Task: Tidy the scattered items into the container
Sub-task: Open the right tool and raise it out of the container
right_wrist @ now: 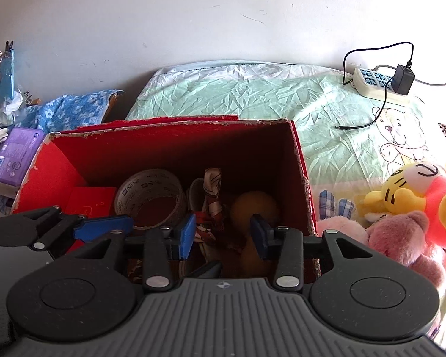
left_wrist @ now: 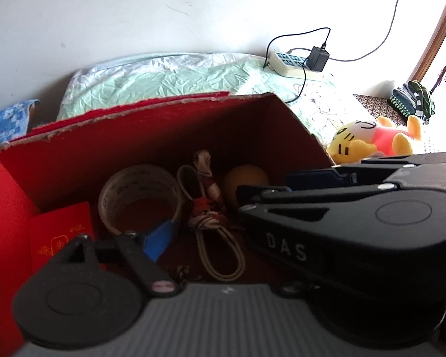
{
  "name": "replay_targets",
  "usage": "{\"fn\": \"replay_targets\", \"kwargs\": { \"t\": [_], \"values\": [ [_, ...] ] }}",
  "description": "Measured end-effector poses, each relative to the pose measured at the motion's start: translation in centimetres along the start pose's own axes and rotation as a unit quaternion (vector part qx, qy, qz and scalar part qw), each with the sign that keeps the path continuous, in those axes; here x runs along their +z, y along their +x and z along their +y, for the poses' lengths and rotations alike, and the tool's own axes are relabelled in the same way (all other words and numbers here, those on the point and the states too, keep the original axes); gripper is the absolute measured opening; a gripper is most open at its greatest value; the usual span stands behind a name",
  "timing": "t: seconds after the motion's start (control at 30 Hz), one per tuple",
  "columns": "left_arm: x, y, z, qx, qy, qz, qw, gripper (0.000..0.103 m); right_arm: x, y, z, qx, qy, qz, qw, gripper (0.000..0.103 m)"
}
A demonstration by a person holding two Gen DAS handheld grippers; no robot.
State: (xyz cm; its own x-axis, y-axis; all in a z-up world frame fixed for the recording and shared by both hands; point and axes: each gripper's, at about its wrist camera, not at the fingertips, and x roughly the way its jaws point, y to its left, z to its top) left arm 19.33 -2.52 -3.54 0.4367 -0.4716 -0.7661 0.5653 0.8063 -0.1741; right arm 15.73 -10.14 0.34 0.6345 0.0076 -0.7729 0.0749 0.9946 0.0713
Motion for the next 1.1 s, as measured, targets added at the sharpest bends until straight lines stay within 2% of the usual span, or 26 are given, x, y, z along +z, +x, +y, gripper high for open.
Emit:
{"fn": "replay_targets", "kwargs": {
  "t": [0.27,0.47,0.6,0.93,0.97,1.03,1.1],
  "values": [
    [-0.5,-2.4,0.1,0.053,-0.001,-0.033,0.9981,0.102,-0.4,-1.6,0.6,0.001,0.012,-0.020,1.000,0.054],
    [-1.0,-3.8,0.0,0.101,-0.006,-0.041,0.9940,0.102,-1.3,-2.8,0.4,-0.022,0.040,-0.047,0.998,0.062],
    [-1.6,-4.9,0.0,0.138,0.000,-0.050,0.9892,0.102,-1.9,-3.9,0.7,-0.030,0.038,-0.070,0.996,0.066],
    [-2.6,-7.3,0.3,0.219,-0.011,-0.067,0.9733,0.102,-3.0,-6.3,0.6,-0.034,0.054,-0.104,0.992,0.068],
    [-2.7,-7.6,0.3,0.225,-0.013,-0.070,0.9719,0.102,-3.1,-6.5,0.6,-0.035,0.055,-0.107,0.992,0.070],
    [-2.8,-8.1,0.3,0.232,-0.016,-0.076,0.9695,0.102,-3.4,-6.9,0.6,-0.036,0.056,-0.110,0.992,0.080],
    [-3.0,-8.7,0.1,0.239,-0.021,-0.080,0.9674,0.102,-3.6,-7.2,0.7,-0.033,0.051,-0.112,0.992,0.080]
  ]
}}
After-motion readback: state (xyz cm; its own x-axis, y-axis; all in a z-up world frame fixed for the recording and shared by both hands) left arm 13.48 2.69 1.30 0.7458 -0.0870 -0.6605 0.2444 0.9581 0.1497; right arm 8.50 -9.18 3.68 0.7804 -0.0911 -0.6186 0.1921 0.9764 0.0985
